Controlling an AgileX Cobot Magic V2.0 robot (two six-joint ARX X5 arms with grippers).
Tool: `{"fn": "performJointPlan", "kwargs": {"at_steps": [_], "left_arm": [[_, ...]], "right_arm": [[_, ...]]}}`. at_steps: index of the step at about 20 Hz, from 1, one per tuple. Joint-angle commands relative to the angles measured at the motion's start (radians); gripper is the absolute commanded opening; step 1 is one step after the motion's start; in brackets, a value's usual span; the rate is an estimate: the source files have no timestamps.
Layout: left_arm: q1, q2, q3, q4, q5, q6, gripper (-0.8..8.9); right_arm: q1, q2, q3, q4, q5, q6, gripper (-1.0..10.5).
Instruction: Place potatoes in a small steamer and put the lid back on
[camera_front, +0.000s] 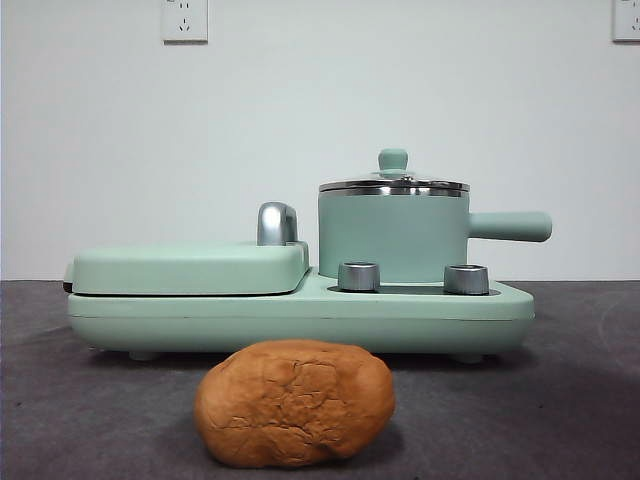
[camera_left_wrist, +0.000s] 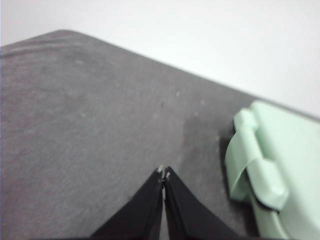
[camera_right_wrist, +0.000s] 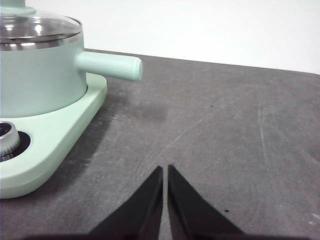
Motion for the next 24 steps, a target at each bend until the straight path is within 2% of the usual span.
{"fn": "performJointPlan", "kwargs": {"at_steps": [1, 3, 7, 11, 14, 16, 21, 24], "left_arm": [[-0.001, -0.002, -0.019, 0.013, 0.002, -0.05, 0.05], [-0.001, -0.002, -0.019, 0.031, 0.002, -0.064, 0.06], [-0.001, -0.002, -0.019, 0.108, 0.002, -0.157, 0.05], [-0.002, -0.002, -0.019, 0.238, 0.041, -0.159, 0.05], [-0.002, 0.0, -0.01, 0.306, 0.107, -0.158, 0.05], [-0.002, 0.007, 0.015, 0.298, 0.146, -0.159, 0.06], [-0.002, 0.07, 0.12, 0.195, 0.221, -0.155, 0.06], [-0.002, 0.138, 0.203, 0.138, 0.299, -0.108, 0.06]], "right_arm": [[-0.001, 0.0, -0.004, 0.017, 0.002, 0.082, 0.1], [-0.001, 0.0, -0.004, 0.018, 0.002, 0.137, 0.1], [0.0, 0.0, -0.004, 0.066, -0.002, 0.235, 0.1], [0.0, 0.0, -0.001, 0.194, -0.027, 0.267, 0.1], [0.0, 0.002, 0.024, 0.221, -0.028, 0.36, 0.1], [0.0, 0.014, 0.07, 0.161, -0.029, 0.42, 0.1], [0.0, 0.095, 0.207, 0.032, -0.098, 0.427, 0.1], [0.0, 0.167, 0.291, -0.005, -0.163, 0.374, 0.1]]}}
